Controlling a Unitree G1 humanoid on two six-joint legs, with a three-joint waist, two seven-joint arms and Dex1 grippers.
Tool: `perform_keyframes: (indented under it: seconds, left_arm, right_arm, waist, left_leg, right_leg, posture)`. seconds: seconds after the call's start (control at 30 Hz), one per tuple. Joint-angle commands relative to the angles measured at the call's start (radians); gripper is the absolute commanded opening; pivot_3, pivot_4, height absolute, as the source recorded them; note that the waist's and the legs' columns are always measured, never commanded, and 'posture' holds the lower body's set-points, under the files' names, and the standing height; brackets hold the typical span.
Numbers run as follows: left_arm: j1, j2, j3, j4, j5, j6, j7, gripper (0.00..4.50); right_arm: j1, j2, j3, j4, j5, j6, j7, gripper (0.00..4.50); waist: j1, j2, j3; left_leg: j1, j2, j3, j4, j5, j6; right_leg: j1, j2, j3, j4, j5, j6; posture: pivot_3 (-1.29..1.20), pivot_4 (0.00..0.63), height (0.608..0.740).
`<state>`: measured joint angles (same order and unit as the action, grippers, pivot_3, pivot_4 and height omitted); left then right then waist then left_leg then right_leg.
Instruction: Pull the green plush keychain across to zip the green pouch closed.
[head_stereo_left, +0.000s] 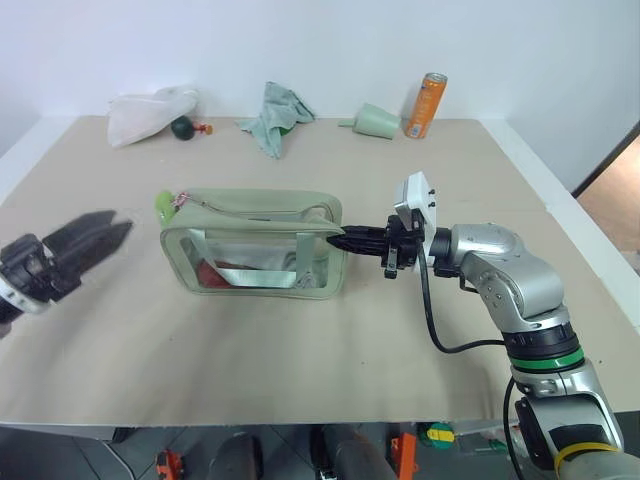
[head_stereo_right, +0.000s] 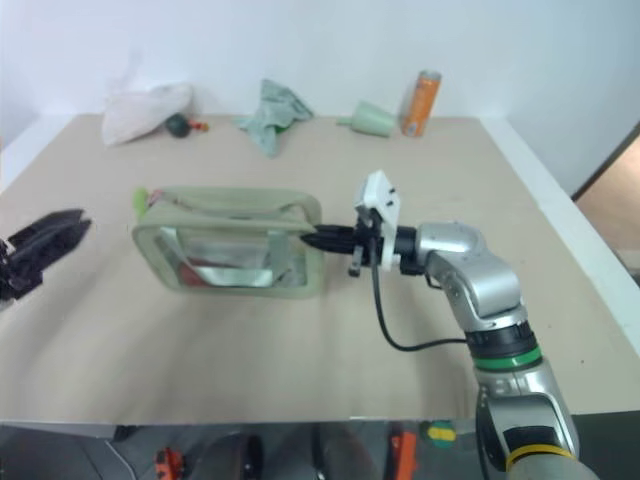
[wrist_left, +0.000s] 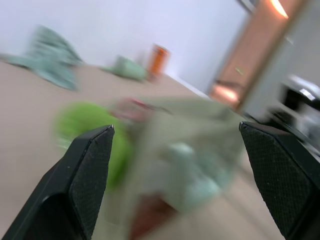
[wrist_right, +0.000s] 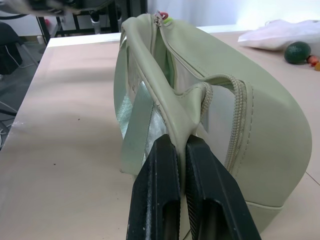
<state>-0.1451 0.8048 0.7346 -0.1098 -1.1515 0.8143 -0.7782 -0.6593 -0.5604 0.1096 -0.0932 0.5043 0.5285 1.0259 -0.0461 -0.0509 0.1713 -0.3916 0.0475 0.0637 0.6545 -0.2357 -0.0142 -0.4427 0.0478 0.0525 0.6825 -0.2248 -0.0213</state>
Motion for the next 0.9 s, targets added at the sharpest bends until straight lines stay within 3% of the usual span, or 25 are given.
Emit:
perform_keyframes:
  seconds: [0.03, 0.6, 0.63, 0.9]
  left_arm:
    - [-0.055, 0.009, -0.022, 0.091, 0.052, -0.031, 0.035, 4.17]
    - [-0.276, -0.037, -0.279, 0.325, 0.27, -0.046, -0.013, 4.17]
    - [-0.283, -0.04, -0.288, 0.331, 0.277, -0.046, -0.017, 3.64]
    - [-0.357, -0.065, -0.323, 0.375, 0.312, -0.047, -0.045, 0.95]
  right_arm:
    - [-0.012, -0.002, -0.008, -0.031, -0.002, 0.003, 0.002, 0.04]
    - [0.035, -0.011, -0.031, -0.095, -0.004, 0.027, -0.041, 0.04]
    - [0.037, -0.011, -0.032, -0.098, -0.005, 0.028, -0.044, 0.0]
    - [0.06, -0.018, -0.044, -0.126, 0.0, 0.041, -0.061, 0.0]
  waist:
    - [-0.001, 0.0, 0.0]
    - [-0.001, -0.001, 0.0]
    - [-0.001, -0.001, 0.0]
    - [-0.001, -0.001, 0.0]
  left_leg:
    - [0.0, 0.0, 0.0, 0.0, 0.0, 0.0]
    - [-0.001, 0.0, 0.001, -0.001, 0.0, 0.0]
    - [-0.001, 0.0, 0.001, -0.001, 0.0, 0.0]
    - [-0.001, 0.0, 0.0, 0.0, 0.0, 0.0]
  right_leg:
    - [0.0, 0.0, 0.0, 0.0, 0.0, 0.0]
    - [-0.001, 0.0, 0.001, 0.0, 0.0, 0.0]
    - [-0.001, 0.0, 0.001, 0.0, 0.0, 0.0]
    - [0.0, -0.001, 0.0, 0.0, 0.0, 0.001]
  posture:
    - [0.0, 0.15, 0.74]
    - [0.0, 0.15, 0.74]
    - [0.0, 0.15, 0.74]
    - [0.0, 0.15, 0.74]
